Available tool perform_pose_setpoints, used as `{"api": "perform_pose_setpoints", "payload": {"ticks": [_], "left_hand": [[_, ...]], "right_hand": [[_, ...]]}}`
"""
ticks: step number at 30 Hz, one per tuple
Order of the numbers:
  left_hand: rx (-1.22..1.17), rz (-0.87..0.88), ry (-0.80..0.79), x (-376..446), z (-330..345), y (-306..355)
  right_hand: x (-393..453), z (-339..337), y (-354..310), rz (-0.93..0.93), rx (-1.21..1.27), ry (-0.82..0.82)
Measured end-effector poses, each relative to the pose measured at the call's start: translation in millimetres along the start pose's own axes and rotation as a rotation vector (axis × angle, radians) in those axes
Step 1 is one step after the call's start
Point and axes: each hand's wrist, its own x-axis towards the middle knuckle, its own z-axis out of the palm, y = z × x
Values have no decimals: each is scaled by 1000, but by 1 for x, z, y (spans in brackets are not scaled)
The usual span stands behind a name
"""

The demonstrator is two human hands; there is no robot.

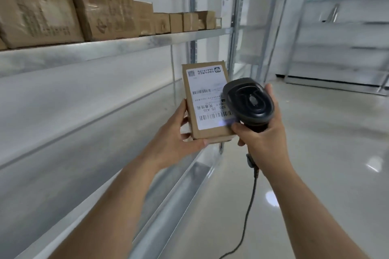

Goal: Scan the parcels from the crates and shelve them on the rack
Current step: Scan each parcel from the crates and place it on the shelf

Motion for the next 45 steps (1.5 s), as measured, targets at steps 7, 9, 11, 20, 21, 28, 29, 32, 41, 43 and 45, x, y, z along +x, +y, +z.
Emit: {"api": "perform_pose_setpoints", "payload": {"ticks": [7, 9, 11, 20, 21, 28, 29, 32, 41, 43, 45], "left_hand": [[-8, 69, -88, 132, 63, 4], [-25, 78, -116, 163, 75, 5], [-22, 91, -140, 194, 87, 4], [44, 117, -165, 313, 112, -7], [63, 111, -162, 325, 112, -8], [81, 147, -149, 424, 110, -38], [89, 141, -145, 439, 108, -43], [121, 125, -131, 488, 97, -57], [210, 207, -67, 618, 70, -90], [234, 203, -53, 641, 68, -99], [278, 209, -39, 664, 67, -106]], "right_hand": [[97, -69, 26, -46, -94, 125], [122, -87, 33, -52, -90, 144], [146, -103, 41, -49, -74, 160], [256, -135, 84, -46, -88, 193], [268, -136, 89, -51, -92, 196], [364, -134, 129, -67, -99, 181], [379, -131, 135, -68, -99, 178], [430, -120, 154, -70, -98, 159], [557, -97, 209, -94, -36, 156], [579, -94, 216, -101, -40, 151], [602, -93, 223, -101, -45, 144]]}}
